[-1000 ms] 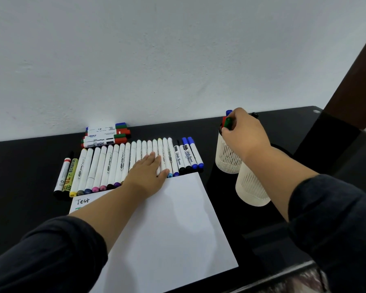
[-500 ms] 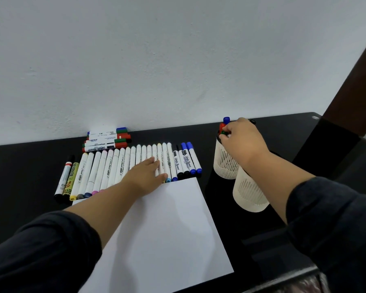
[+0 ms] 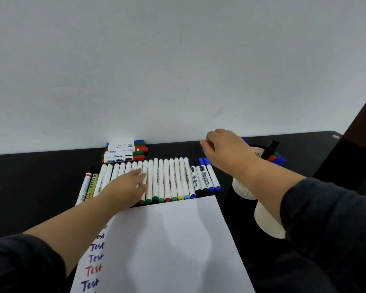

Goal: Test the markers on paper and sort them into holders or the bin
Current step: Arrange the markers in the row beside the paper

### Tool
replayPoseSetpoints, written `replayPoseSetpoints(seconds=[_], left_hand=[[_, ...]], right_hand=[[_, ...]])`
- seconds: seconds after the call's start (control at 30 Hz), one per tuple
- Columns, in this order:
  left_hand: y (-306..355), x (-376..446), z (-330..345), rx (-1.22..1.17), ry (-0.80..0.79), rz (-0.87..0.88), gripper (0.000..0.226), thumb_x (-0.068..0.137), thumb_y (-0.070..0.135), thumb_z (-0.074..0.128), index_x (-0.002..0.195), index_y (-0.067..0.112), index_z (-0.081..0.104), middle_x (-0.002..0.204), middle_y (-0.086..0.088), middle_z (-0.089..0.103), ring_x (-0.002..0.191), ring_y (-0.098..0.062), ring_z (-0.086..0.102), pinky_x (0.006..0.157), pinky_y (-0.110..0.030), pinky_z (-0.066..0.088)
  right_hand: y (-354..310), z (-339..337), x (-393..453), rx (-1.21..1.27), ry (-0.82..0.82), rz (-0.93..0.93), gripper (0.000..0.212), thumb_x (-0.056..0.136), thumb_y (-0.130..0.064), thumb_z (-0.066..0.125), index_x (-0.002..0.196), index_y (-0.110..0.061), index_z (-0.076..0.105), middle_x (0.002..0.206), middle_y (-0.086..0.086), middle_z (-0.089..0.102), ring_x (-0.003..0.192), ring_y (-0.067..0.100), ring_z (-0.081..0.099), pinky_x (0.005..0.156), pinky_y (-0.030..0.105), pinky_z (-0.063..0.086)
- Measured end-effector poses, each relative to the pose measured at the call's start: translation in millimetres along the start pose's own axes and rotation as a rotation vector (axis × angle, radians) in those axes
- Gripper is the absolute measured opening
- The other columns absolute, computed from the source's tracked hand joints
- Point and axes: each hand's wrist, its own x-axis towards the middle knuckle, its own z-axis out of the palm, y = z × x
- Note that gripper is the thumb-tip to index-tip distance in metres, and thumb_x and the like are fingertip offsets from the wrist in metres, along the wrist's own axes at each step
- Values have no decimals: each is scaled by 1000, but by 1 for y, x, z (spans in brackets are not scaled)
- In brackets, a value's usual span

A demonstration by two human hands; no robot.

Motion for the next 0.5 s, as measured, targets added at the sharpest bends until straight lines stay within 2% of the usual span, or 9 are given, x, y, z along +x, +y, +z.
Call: replayPoseSetpoints(seconds=[0.13,0.27,0.5], left_hand=[[-30,-6,2,44,97,-18,51,101,31,31,149,17,24,158,-2,7,144,-20,12,115,-34,17],[-57,-10,6,106,101,11,56,99,39,18,151,20,11,158,3,1,145,-14,2,116,-30,5],[-78,-11,15,89,111,62,55,101,41,19,150,27,0,153,12,-13,139,0,-11,106,-19,-10]], right_hand=[[-24,22,21,7,-42,-114,27,101,-34,36,83,-16,44,77,-3,40,80,15,41,67,27,30],[-47,47,43,-6,-119,-194,27,101,-34,35,92,-14,49,84,-1,42,80,15,40,68,28,31],[-73,101,80,-38,-192,-308,28,100,-34,38,109,-12,53,91,-2,43,86,13,40,72,27,35]])
